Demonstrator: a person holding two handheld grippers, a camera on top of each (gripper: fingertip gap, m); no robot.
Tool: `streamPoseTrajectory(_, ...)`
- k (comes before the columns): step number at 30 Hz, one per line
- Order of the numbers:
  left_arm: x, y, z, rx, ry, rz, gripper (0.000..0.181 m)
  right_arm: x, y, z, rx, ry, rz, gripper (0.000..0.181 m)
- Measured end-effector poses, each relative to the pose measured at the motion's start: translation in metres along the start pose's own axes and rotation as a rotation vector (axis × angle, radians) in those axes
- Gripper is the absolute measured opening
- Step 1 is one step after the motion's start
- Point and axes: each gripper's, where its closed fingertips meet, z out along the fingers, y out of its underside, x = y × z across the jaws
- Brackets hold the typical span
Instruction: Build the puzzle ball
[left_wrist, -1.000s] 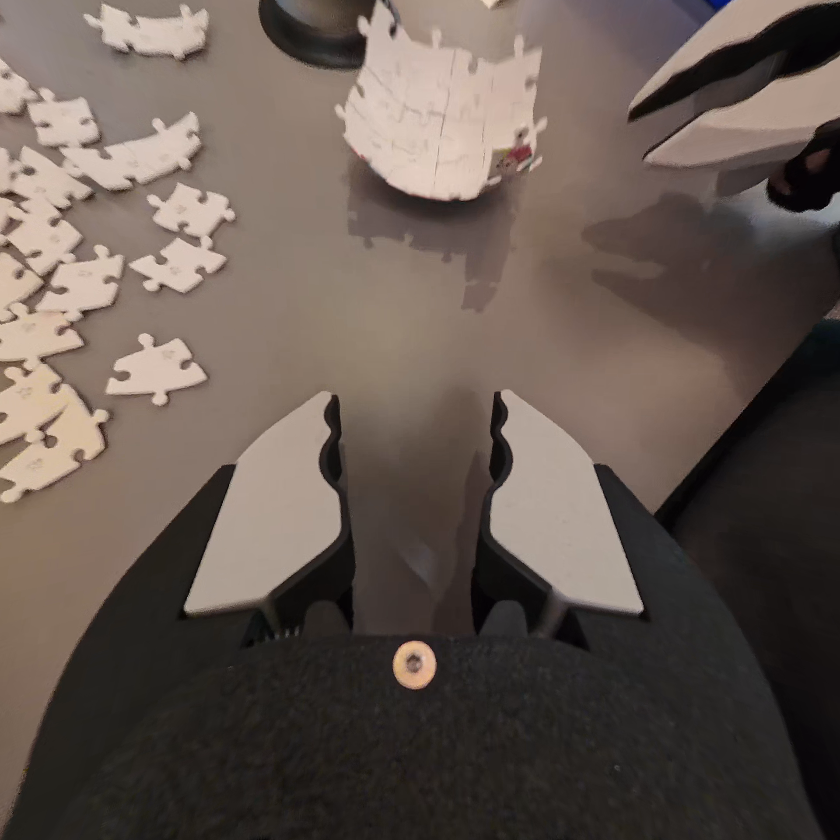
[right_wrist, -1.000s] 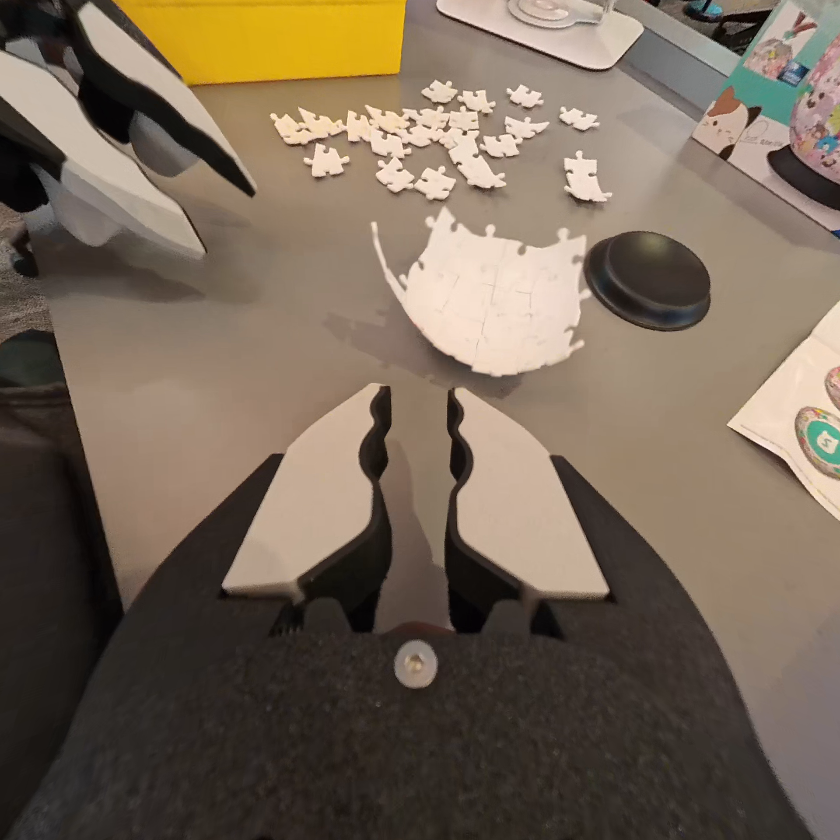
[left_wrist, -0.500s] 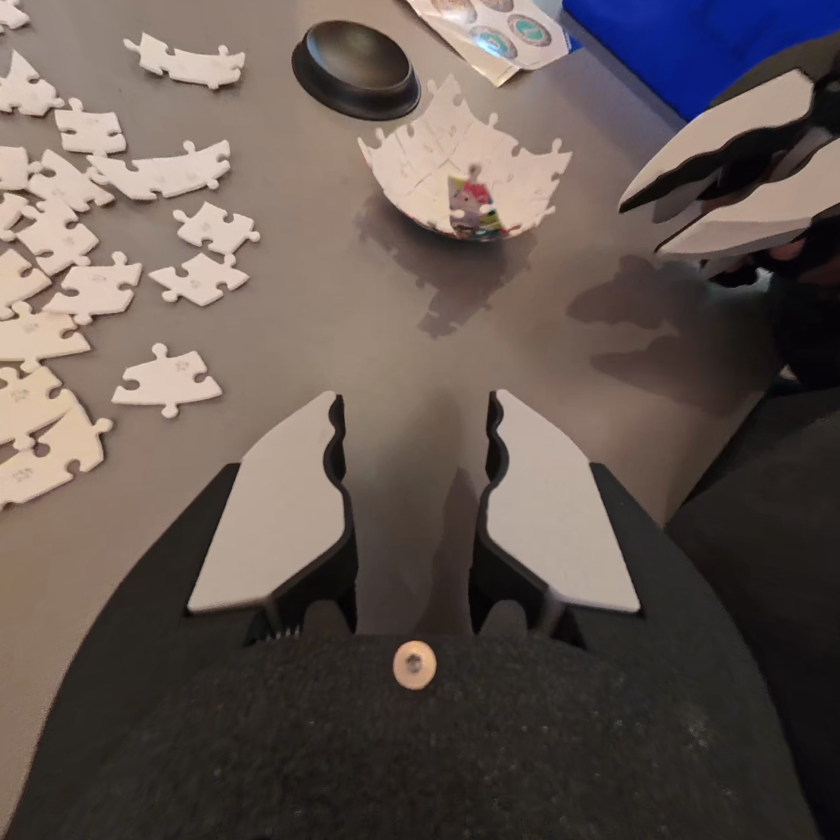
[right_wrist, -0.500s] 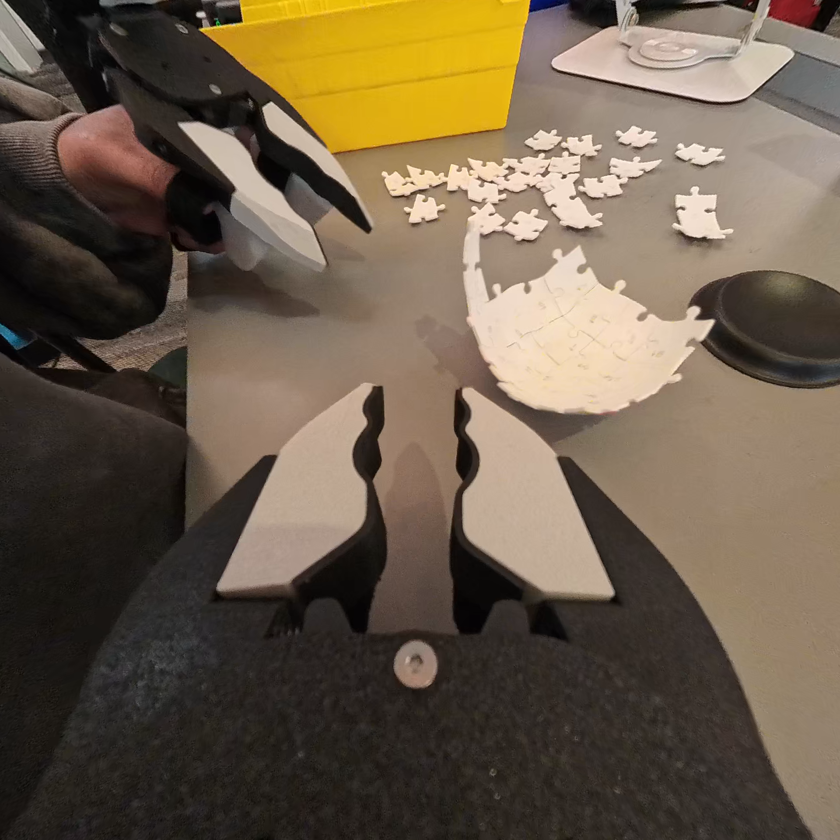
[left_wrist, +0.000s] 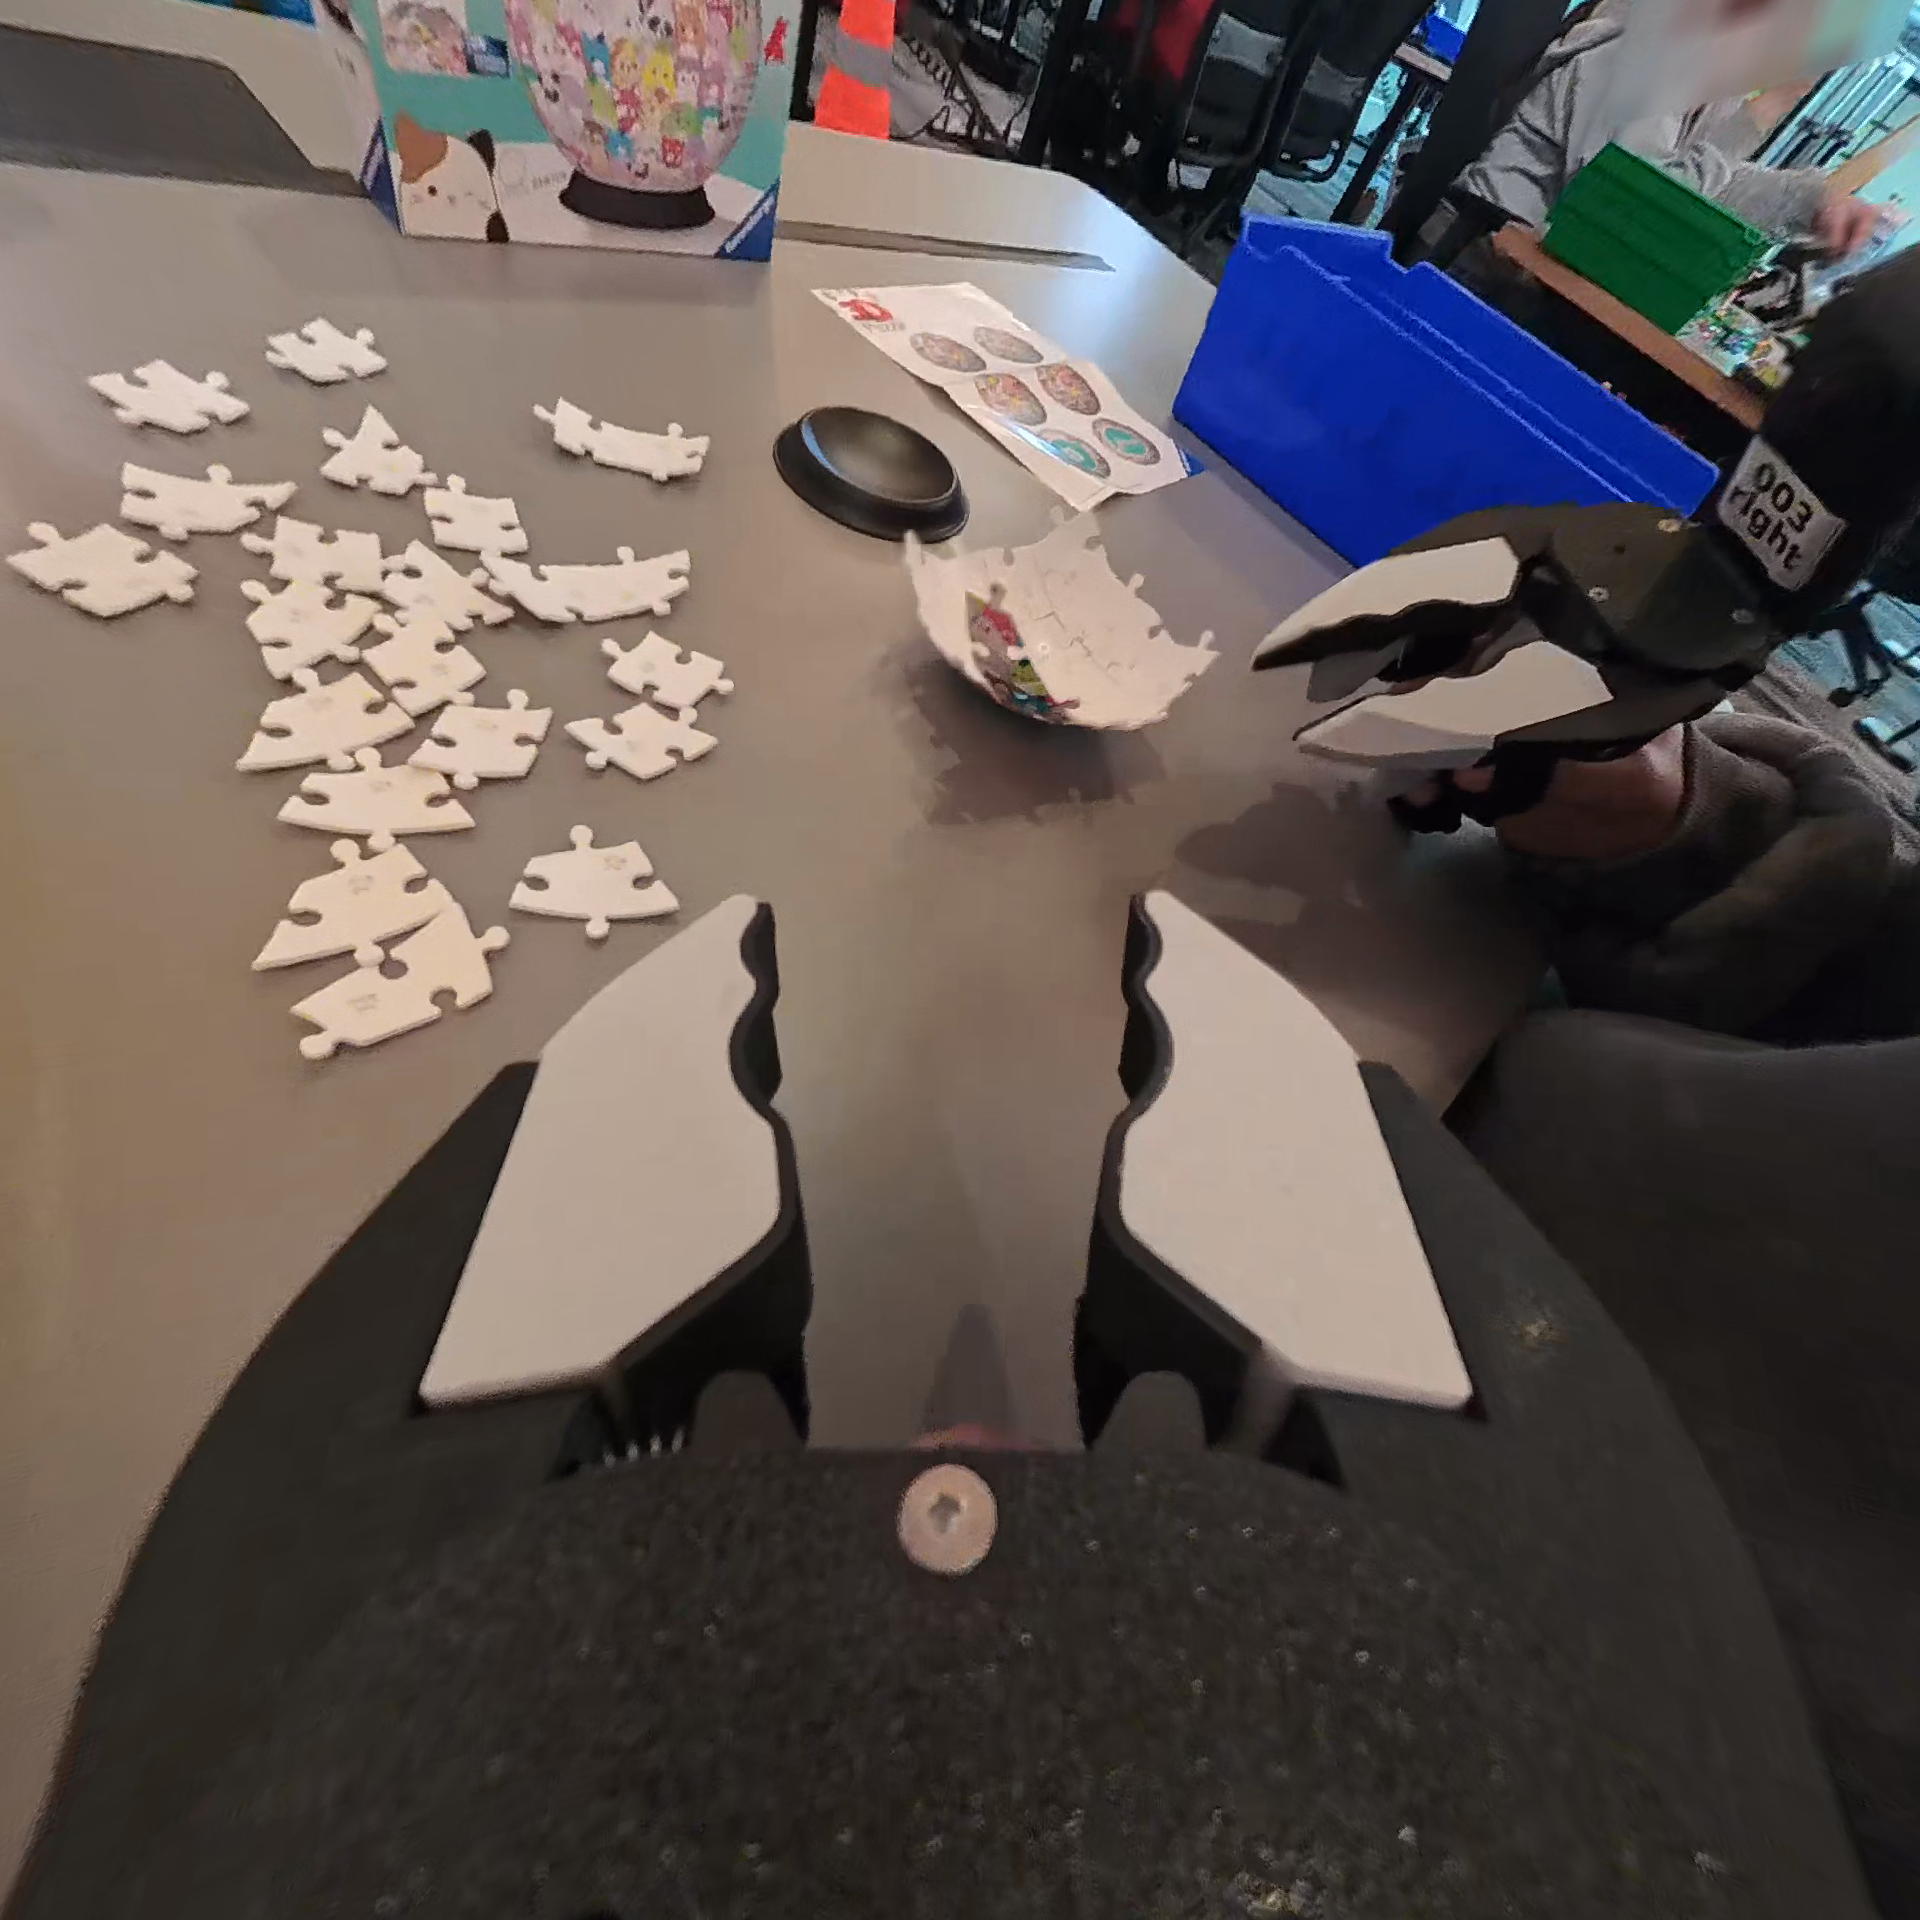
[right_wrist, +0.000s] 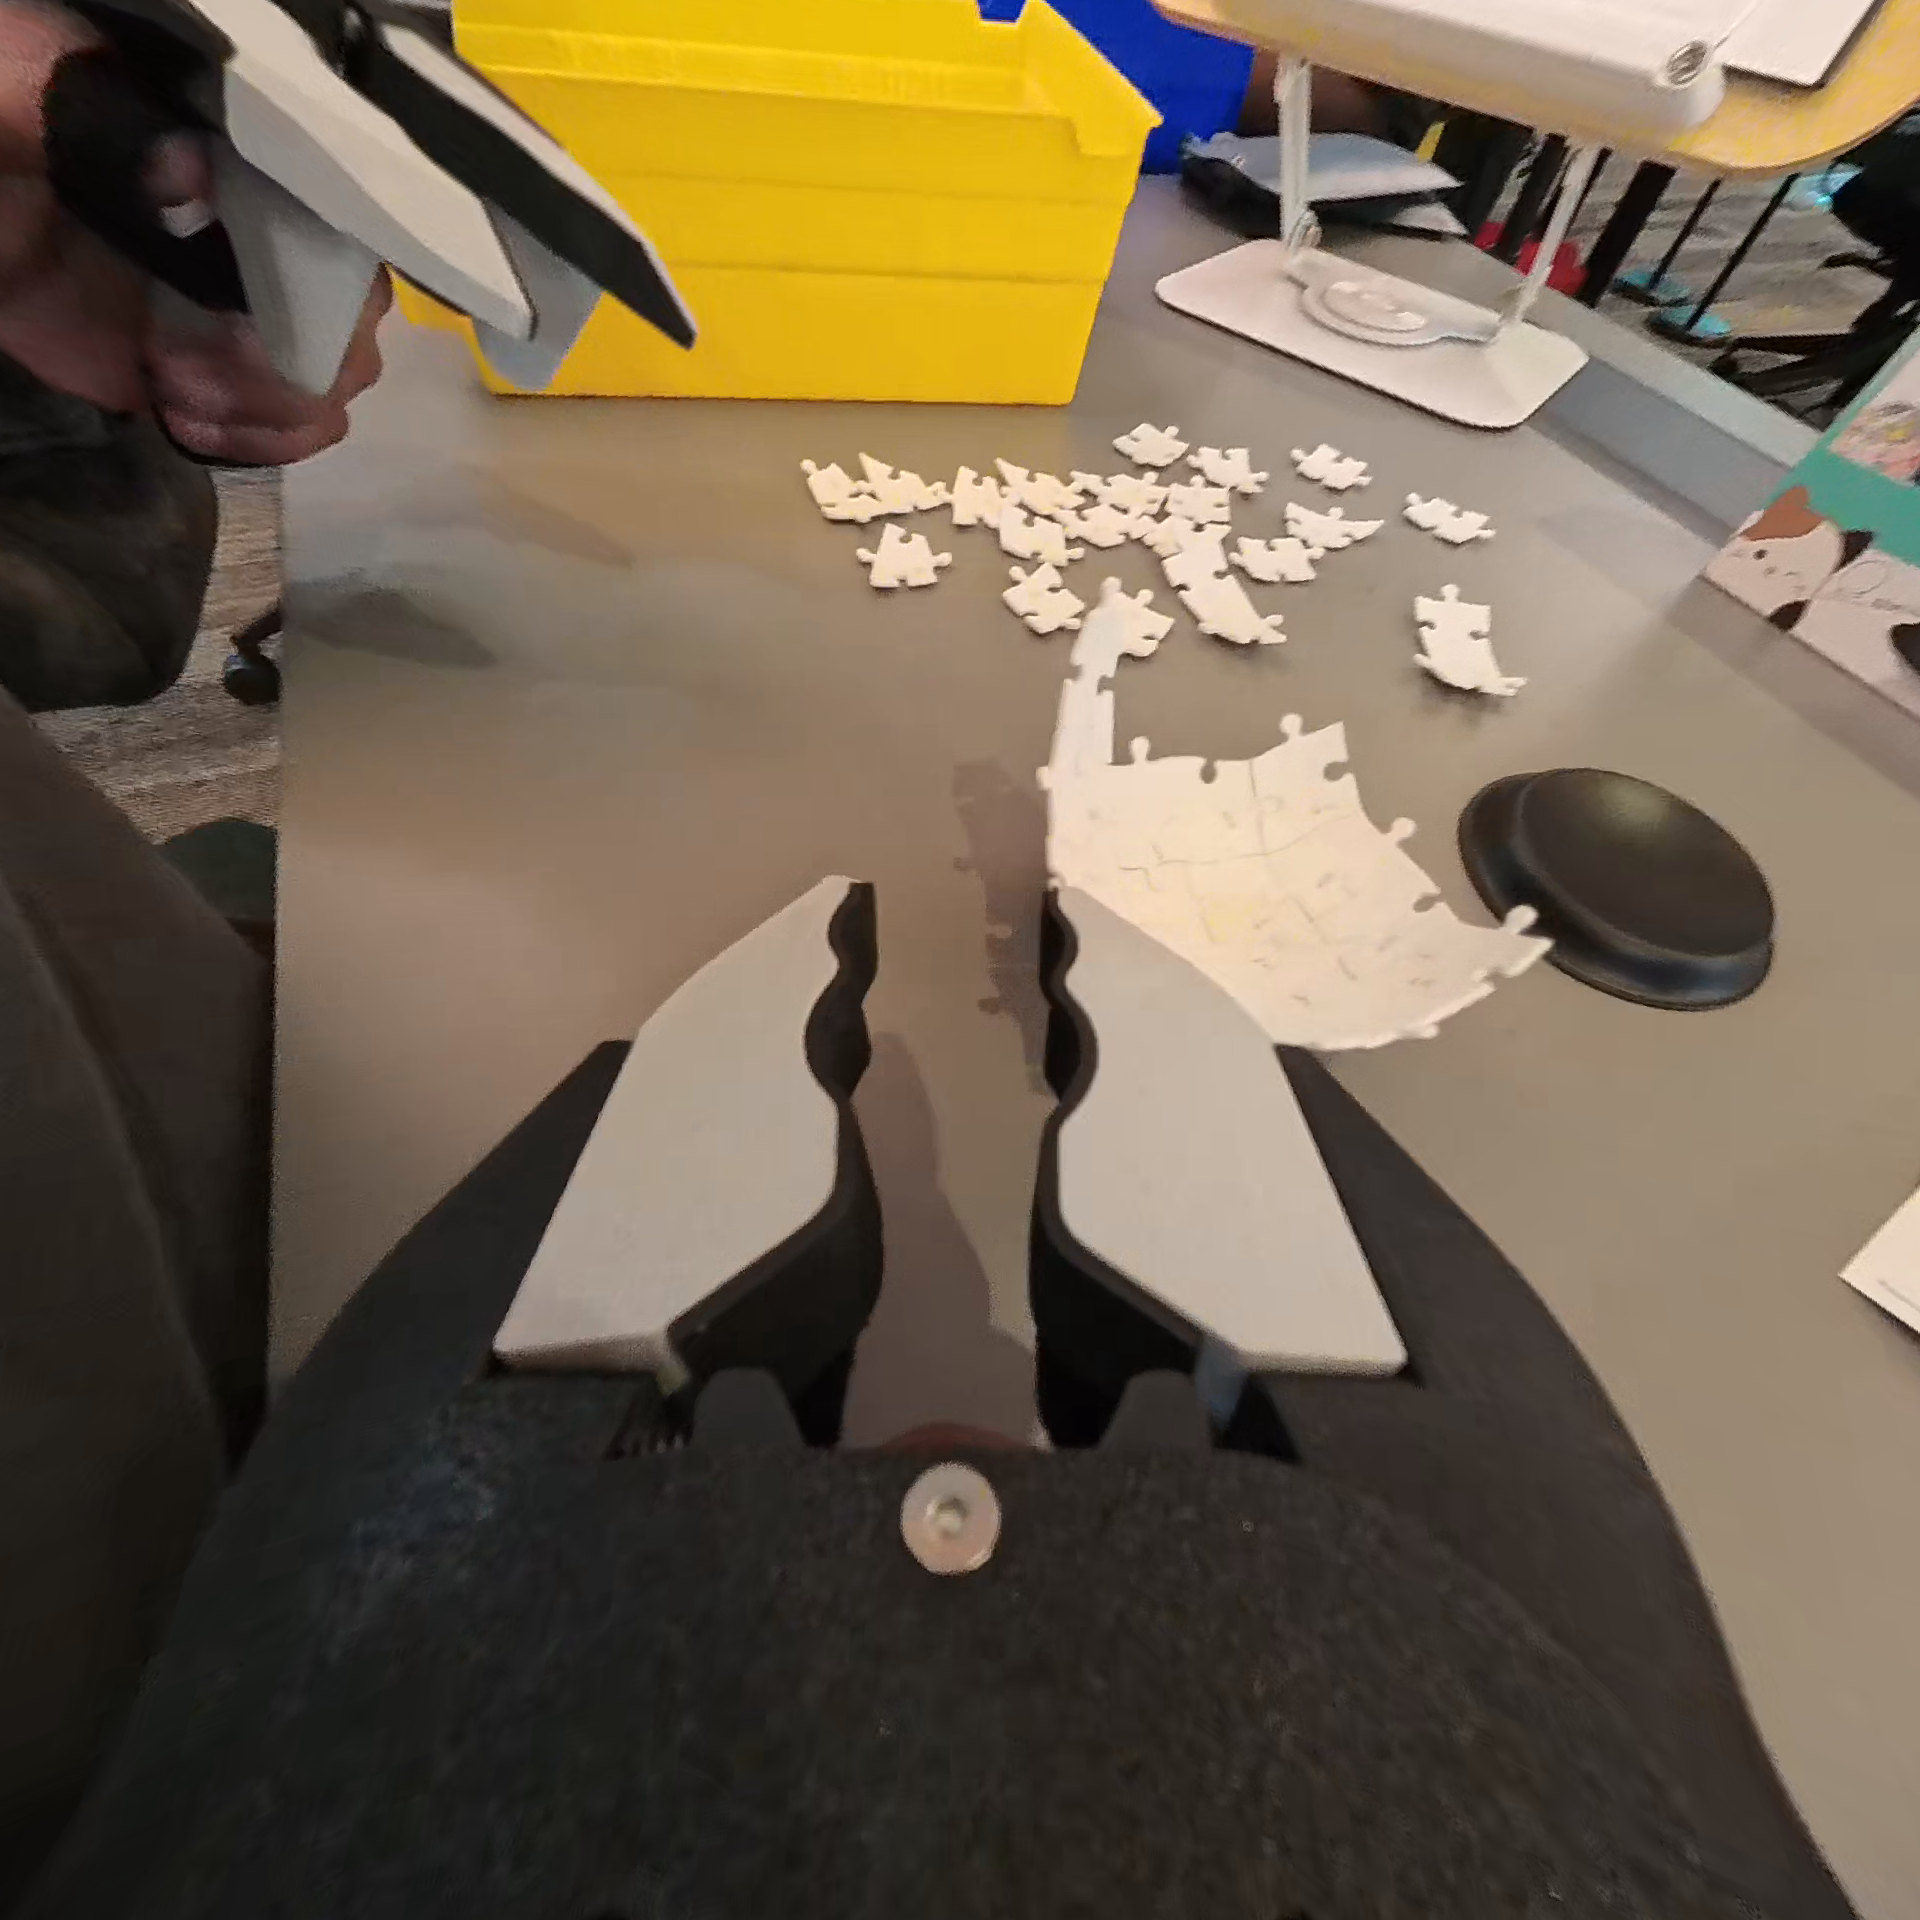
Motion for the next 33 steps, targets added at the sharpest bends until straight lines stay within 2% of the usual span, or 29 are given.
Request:
streamPoseTrajectory(6, -0.006, 0.014, -0.001, -0.080, 0.016, -0.065, 0.054, 0.018, 0.001, -0.004, 0.024, 0.095, 0.013, 0.029)
streamPoseTrajectory(12, -0.015, 0.023, -0.002, -0.129, -0.018, -0.044, 0.054, 0.024, 0.004, -0.003, 0.012, 0.122, 0.037, 0.028)
streamPoseTrajectory(15, -0.020, 0.021, -0.004, -0.107, -0.040, -0.037, 0.063, 0.025, 0.006, -0.002, 0.000, 0.131, 0.041, 0.028)
streamPoseTrajectory(24, -0.022, 0.010, -0.015, -0.037, 0.007, -0.093, 0.059, 0.027, 0.006, -0.004, 0.001, 0.139, 0.053, 0.030)
streamPoseTrajectory(33, -0.025, 0.019, -0.015, -0.076, 0.009, -0.044, 0.058, 0.033, 0.010, -0.004, -0.020, 0.166, 0.076, 0.030)
